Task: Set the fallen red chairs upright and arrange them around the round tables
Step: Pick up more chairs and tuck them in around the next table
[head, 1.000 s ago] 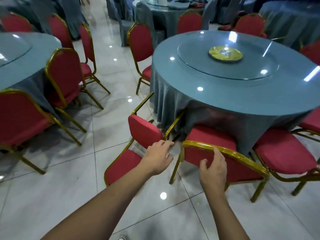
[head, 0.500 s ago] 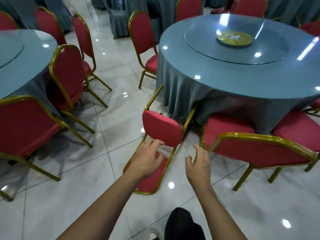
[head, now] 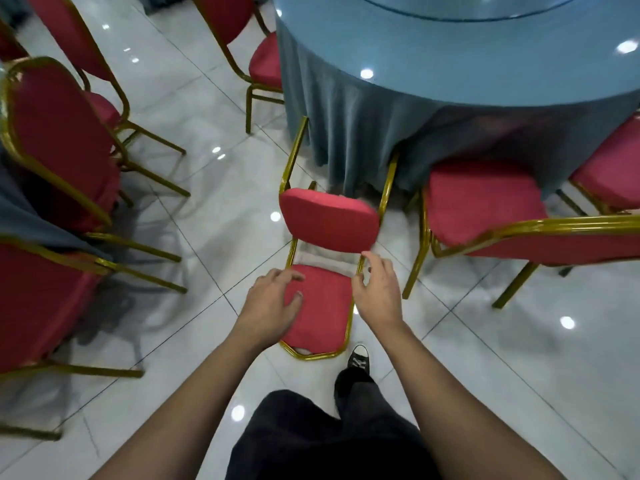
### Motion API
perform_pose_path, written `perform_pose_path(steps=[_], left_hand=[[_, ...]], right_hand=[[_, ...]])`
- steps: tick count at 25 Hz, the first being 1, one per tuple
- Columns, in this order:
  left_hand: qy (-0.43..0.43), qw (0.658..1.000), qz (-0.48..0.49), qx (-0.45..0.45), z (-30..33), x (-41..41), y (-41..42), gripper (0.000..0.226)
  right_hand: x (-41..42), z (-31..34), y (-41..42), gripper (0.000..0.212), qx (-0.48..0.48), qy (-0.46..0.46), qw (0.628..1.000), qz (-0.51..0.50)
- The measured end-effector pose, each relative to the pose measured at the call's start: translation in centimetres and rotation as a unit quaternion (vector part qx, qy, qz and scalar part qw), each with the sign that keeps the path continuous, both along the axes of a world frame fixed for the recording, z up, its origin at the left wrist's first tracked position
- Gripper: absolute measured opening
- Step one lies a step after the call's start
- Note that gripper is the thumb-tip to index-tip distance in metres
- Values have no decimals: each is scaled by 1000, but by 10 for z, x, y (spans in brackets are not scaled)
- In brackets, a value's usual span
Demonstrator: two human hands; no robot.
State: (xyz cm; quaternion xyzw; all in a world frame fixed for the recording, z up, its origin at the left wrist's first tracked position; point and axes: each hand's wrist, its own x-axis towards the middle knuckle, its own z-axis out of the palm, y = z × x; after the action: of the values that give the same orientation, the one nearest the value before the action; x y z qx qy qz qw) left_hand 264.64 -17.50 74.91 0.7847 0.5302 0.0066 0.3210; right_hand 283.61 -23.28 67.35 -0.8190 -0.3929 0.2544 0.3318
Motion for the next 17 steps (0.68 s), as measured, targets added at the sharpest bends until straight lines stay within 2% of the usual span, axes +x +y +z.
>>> perform_pose_path(steps=[5, 10, 14, 17], left_hand=[[4, 999, -7, -36, -41, -44, 41, 30], [19, 993, -40, -110, -119, -93, 79, 30], [18, 991, -57, -123, -239, -127, 109, 35], [37, 984, -29, -172, -362, -146, 123, 43]], right_hand=[[-40, -32, 7, 41, -60, 12, 998, -31], [-81, -98, -3, 43, -140, 32, 978, -154], [-117, -209, 8, 41, -160, 44, 968, -190], [-139, -325, 12, 39, -168, 62, 964, -194]])
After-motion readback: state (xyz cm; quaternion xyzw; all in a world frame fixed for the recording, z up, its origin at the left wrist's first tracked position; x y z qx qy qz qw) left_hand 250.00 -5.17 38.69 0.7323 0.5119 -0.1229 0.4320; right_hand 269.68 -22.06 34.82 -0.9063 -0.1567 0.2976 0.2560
